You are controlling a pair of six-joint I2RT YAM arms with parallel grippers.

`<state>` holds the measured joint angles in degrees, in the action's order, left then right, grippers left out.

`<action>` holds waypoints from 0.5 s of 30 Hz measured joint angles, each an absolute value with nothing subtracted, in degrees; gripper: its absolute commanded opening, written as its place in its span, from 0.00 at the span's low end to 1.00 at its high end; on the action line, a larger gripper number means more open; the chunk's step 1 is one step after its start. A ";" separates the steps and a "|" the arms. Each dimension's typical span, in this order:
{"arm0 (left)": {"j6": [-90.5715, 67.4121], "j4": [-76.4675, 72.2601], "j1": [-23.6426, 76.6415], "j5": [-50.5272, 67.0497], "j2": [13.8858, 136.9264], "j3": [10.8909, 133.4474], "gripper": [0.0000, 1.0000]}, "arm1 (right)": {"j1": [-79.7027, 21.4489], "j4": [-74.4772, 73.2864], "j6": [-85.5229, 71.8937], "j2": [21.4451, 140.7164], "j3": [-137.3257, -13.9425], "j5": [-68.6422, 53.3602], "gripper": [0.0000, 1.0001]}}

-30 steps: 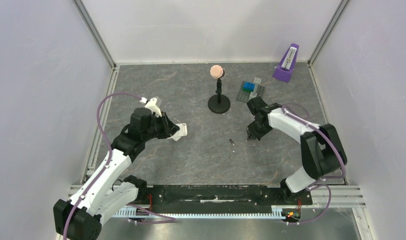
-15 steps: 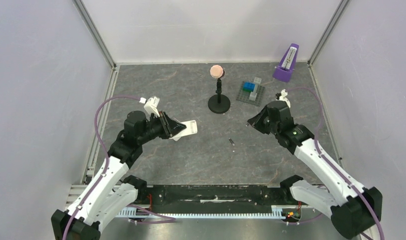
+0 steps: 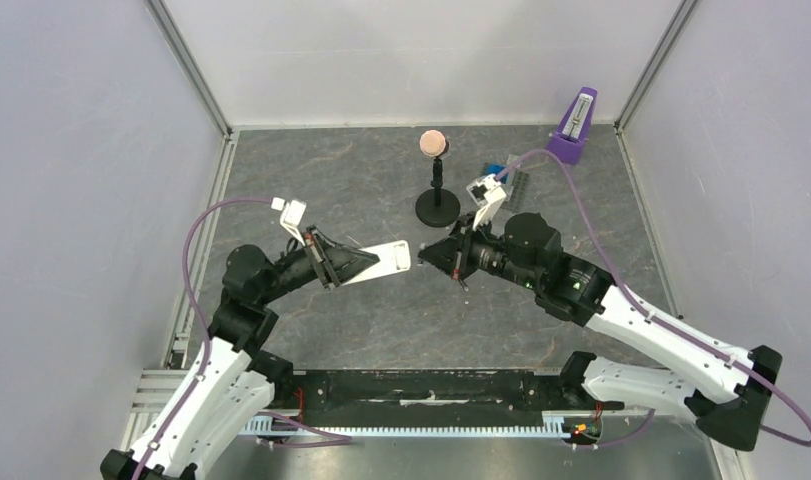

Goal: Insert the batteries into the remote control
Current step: Load the battery into the remote control.

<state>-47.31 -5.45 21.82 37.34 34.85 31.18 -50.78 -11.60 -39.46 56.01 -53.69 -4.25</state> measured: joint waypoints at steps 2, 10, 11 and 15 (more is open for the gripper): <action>-48.60 -8.34 21.82 39.16 33.08 30.28 0.02 | -54.26 -10.41 -37.85 57.08 -55.94 -4.01 0.00; -53.76 -14.66 21.82 42.09 29.10 29.21 0.02 | -66.04 -5.65 -30.57 58.94 -61.76 1.02 0.00; -54.70 -14.98 21.82 42.13 29.10 29.21 0.02 | -66.70 -5.41 -29.78 59.00 -62.04 1.93 0.00; -57.87 -15.18 21.82 42.13 29.12 29.19 0.02 | -68.51 -4.86 -26.92 59.75 -62.57 5.91 0.00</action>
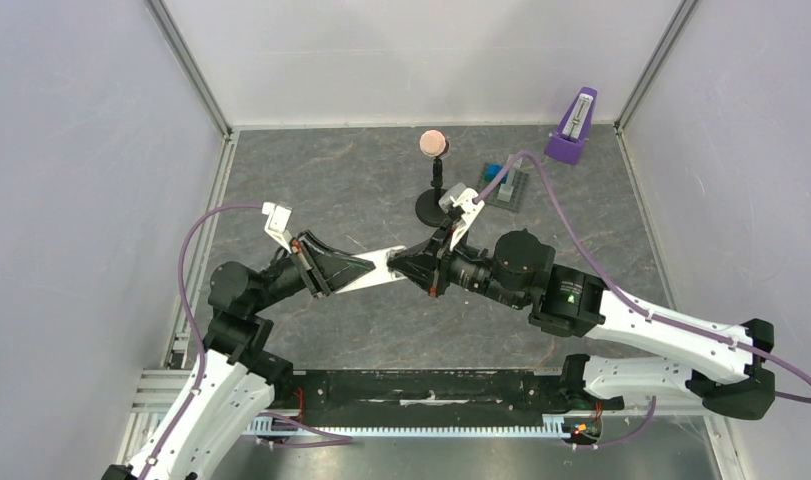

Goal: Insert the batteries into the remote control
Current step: Load the battery into the remote control.

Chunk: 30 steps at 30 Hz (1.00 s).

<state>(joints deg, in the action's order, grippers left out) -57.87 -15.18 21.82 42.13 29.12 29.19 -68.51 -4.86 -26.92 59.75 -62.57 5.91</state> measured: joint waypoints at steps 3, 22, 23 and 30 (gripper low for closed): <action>-59.79 -15.22 21.82 42.11 28.82 28.93 0.02 | -69.08 -4.97 -25.23 60.29 -62.85 8.29 0.00; -65.69 -17.26 21.71 39.35 26.98 23.55 0.02 | -69.80 -11.51 -18.92 64.84 -66.70 13.61 0.00; -66.17 -17.78 21.71 39.18 26.98 23.05 0.02 | -69.82 -11.90 -18.72 65.14 -66.81 13.91 0.00; -69.49 -22.15 21.71 38.26 26.74 20.58 0.02 | -69.91 -14.35 -17.61 65.76 -67.26 15.38 0.00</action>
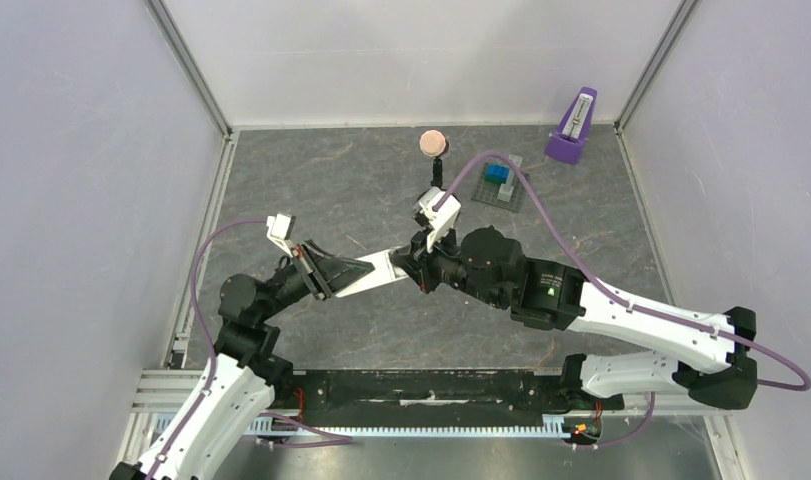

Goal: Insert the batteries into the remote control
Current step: Load the battery into the remote control.

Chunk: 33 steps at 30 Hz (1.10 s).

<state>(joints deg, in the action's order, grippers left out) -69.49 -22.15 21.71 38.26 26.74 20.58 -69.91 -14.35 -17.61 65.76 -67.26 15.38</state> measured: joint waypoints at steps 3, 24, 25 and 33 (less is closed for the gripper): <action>-70.52 -23.31 21.71 37.52 26.48 19.94 0.02 | -69.93 -14.70 -17.56 66.41 -68.01 15.33 0.00; -69.82 -24.49 21.56 34.44 21.26 16.82 0.02 | -69.91 -24.56 -19.88 72.75 -77.34 12.84 0.00; -69.38 -24.38 21.54 34.37 21.04 16.73 0.02 | -69.91 -25.06 -19.94 73.10 -77.78 12.88 0.00; -67.64 -22.39 21.45 33.52 19.70 16.47 0.02 | -69.87 -27.59 -21.45 74.43 -78.89 12.75 0.00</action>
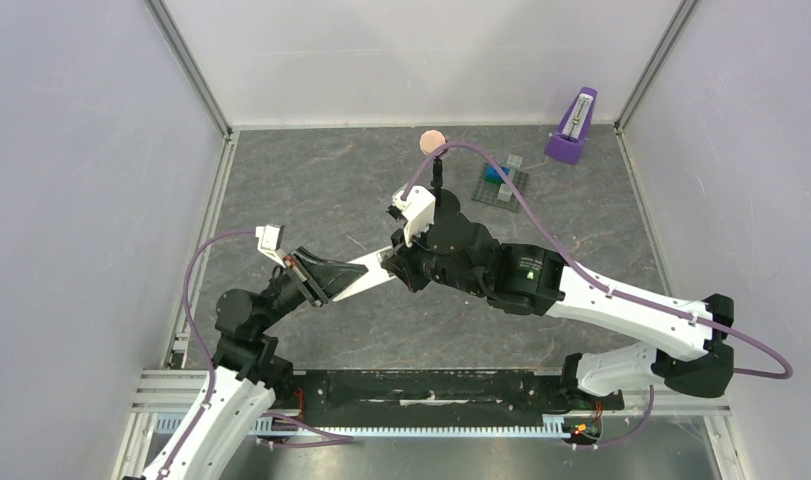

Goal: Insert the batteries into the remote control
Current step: Load the battery into the remote control.

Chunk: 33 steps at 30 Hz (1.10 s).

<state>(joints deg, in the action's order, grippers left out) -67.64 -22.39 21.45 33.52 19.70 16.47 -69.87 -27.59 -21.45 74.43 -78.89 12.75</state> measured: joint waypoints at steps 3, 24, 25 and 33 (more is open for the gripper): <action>-67.66 -22.35 21.45 33.23 19.70 16.47 0.02 | -69.87 -27.83 -22.04 74.43 -78.89 12.78 0.01; -68.36 -22.76 21.45 33.04 20.82 16.47 0.02 | -69.63 -27.92 -25.36 74.89 -78.89 14.92 0.24; -68.36 -22.79 21.45 33.01 20.86 16.47 0.02 | -69.58 -27.94 -25.47 74.89 -78.89 14.96 0.24; -68.34 -22.76 21.45 32.82 20.95 16.43 0.02 | -69.08 -27.97 -26.61 74.81 -78.89 14.98 0.29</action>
<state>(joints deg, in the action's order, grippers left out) -68.34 -22.76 21.45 32.82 20.95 16.43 -69.08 -27.97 -26.61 74.81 -78.89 14.98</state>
